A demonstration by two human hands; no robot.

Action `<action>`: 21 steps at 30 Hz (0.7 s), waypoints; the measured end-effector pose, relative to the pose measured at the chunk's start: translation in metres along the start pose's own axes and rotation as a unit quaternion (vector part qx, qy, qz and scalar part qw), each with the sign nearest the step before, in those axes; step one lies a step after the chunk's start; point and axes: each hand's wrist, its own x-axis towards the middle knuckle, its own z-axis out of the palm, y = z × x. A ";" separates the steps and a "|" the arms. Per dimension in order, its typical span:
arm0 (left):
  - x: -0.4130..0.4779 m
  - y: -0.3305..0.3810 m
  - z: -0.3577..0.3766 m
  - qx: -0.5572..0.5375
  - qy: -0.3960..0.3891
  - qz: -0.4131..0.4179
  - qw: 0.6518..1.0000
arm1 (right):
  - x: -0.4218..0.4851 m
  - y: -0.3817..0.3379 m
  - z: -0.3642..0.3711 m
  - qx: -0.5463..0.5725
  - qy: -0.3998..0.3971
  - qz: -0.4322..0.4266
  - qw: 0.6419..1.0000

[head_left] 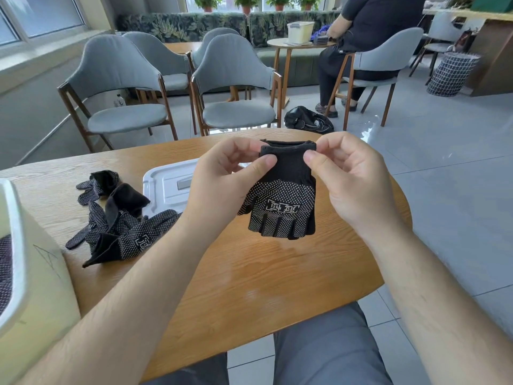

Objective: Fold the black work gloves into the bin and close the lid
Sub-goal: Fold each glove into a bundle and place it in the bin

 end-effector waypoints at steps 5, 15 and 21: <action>0.001 0.001 0.001 0.021 0.010 0.003 1.000 | 0.005 -0.004 -0.003 0.001 0.010 -0.011 1.000; 0.005 0.000 0.000 0.057 -0.003 0.024 0.998 | 0.004 -0.006 -0.002 -0.022 0.000 -0.020 1.000; 0.003 -0.004 -0.003 0.066 -0.007 0.005 0.998 | 0.002 -0.006 -0.002 0.000 -0.012 0.036 0.999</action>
